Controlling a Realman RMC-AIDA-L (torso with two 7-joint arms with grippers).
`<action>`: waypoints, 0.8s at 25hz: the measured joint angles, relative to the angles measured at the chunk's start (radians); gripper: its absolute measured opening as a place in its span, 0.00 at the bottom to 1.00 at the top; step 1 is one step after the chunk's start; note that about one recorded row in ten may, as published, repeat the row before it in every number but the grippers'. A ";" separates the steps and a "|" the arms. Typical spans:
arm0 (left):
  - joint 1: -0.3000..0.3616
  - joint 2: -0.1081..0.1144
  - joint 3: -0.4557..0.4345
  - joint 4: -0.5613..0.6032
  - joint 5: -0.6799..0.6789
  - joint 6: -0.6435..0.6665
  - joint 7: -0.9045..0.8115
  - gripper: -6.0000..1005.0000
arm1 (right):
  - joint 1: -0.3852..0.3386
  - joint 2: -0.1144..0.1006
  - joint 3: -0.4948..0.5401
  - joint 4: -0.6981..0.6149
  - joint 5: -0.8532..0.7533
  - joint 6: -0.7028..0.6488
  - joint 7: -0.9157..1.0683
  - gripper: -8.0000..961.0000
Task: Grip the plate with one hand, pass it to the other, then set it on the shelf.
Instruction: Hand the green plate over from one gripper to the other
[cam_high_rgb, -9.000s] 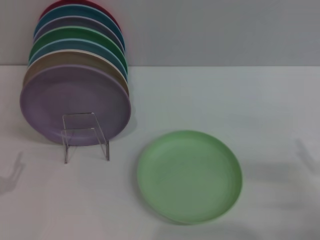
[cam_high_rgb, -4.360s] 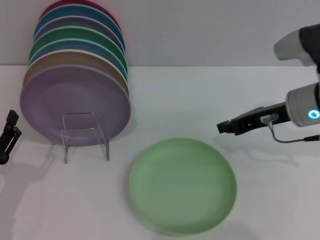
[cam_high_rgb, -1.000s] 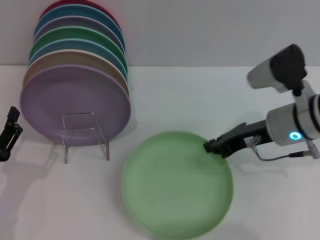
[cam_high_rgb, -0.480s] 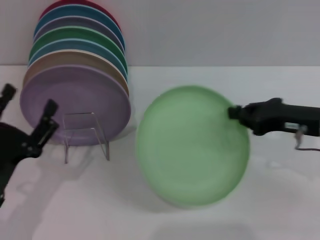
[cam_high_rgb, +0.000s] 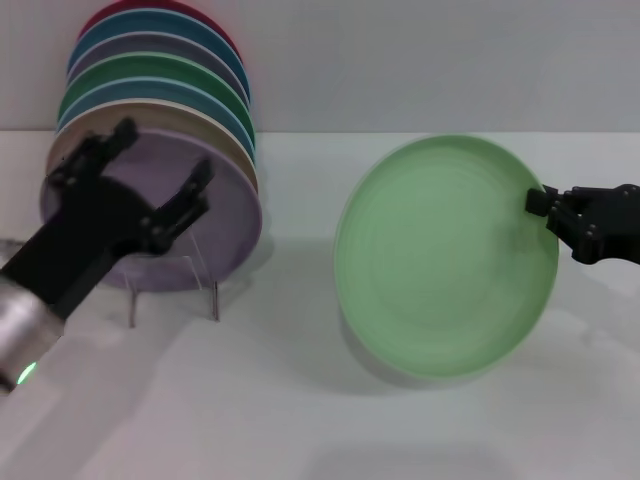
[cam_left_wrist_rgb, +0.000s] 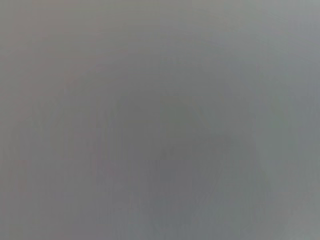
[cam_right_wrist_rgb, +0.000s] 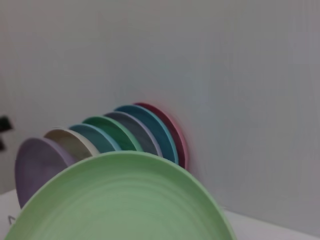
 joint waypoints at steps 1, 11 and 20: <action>0.020 0.037 -0.003 -0.217 0.000 -0.277 0.023 0.77 | -0.005 0.000 0.003 -0.019 0.030 0.006 -0.046 0.08; -0.070 -0.020 -0.013 -0.750 -0.007 -1.160 0.172 0.76 | 0.002 0.000 -0.001 -0.056 0.062 0.013 -0.135 0.10; -0.076 -0.193 -0.085 -0.854 -0.096 -1.446 0.464 0.76 | -0.007 0.001 0.005 -0.057 0.066 0.011 -0.146 0.11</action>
